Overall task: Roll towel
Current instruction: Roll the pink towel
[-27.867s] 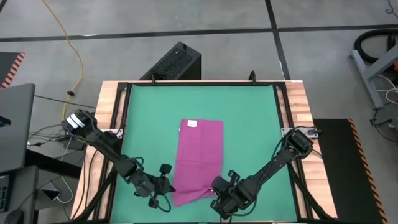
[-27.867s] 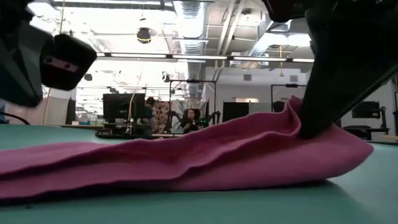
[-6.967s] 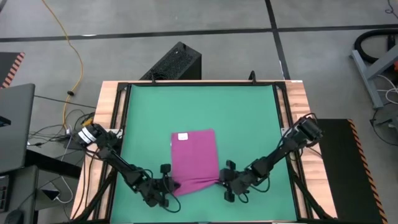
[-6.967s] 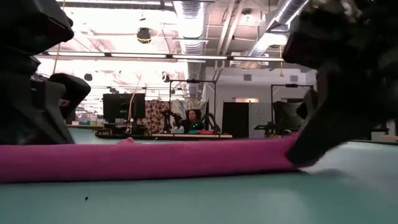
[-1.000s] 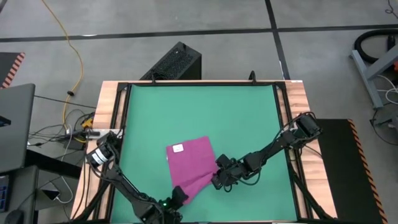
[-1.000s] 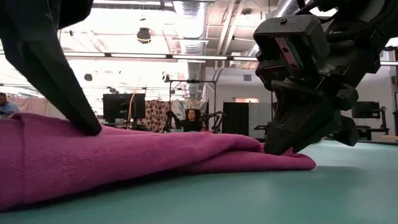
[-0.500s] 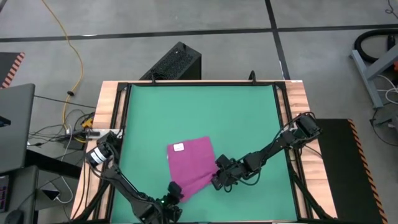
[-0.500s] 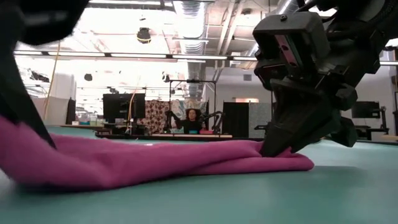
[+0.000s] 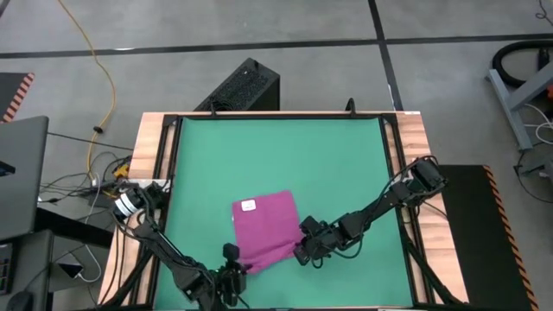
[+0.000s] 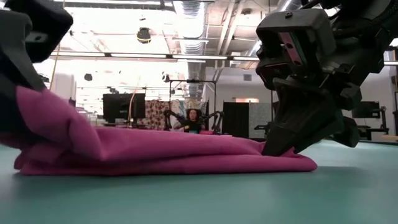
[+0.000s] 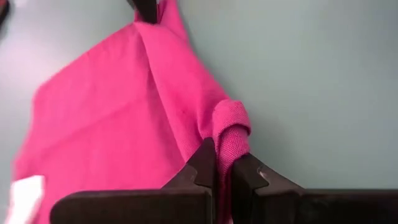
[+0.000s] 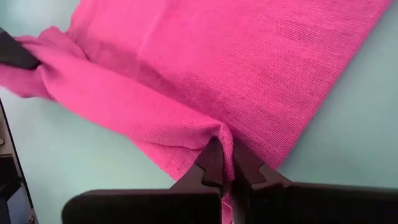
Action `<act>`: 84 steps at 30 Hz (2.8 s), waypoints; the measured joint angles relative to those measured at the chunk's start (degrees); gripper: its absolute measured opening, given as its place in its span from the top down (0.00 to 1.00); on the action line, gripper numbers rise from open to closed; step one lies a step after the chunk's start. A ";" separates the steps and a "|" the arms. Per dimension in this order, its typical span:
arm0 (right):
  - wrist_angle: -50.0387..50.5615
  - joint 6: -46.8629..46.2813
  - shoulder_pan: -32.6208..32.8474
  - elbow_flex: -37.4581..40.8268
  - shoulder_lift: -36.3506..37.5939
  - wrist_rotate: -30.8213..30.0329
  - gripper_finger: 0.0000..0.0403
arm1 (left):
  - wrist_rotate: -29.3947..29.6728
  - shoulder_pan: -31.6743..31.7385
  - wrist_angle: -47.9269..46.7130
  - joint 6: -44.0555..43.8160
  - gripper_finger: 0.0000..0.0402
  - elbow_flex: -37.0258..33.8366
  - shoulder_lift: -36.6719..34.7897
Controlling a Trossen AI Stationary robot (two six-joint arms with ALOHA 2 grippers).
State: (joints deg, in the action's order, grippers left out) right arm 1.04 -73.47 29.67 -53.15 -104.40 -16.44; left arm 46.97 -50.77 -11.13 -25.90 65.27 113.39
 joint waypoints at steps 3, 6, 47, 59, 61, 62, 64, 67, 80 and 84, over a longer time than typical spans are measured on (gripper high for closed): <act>-0.02 -0.02 0.29 0.00 0.00 -0.01 0.95 | 0.01 -0.02 7.31 -1.97 1.00 -4.14 -1.75; -0.02 -0.26 0.35 0.00 0.00 0.00 0.95 | 0.55 -0.09 12.05 -3.43 1.00 -7.53 -4.75; -1.82 3.50 2.80 0.02 0.11 -4.99 0.87 | -7.34 4.42 46.77 -34.26 0.96 -32.12 -10.26; -5.36 10.93 4.11 0.04 0.66 -4.93 0.78 | -7.29 4.44 46.62 -33.55 0.96 -32.14 -10.24; -6.07 11.50 4.11 0.04 0.69 -4.88 0.77 | -7.31 4.44 46.59 -33.38 0.96 -32.14 -10.24; -6.18 12.19 4.16 0.04 0.87 -4.81 0.77 | -7.35 4.44 46.59 -33.35 0.96 -32.14 -10.24; -5.76 13.59 4.38 0.04 1.42 -4.75 0.75 | -7.46 4.46 46.59 -33.05 0.96 -32.14 -10.24; -4.11 15.09 4.75 0.02 2.71 -4.71 0.74 | -7.59 4.46 46.61 -32.85 0.96 -32.14 -10.24; 0.21 23.71 8.16 -0.73 6.39 -19.20 0.77 | -7.60 4.49 46.64 -33.01 0.96 -32.14 -10.23; 0.14 28.78 11.37 -1.38 7.72 -27.48 0.83 | -7.60 4.57 47.01 -32.96 0.96 -32.14 -10.22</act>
State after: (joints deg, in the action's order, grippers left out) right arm 1.18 -44.69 41.04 -54.52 -96.68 -43.92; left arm 39.37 -46.20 35.88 -58.87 33.12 103.18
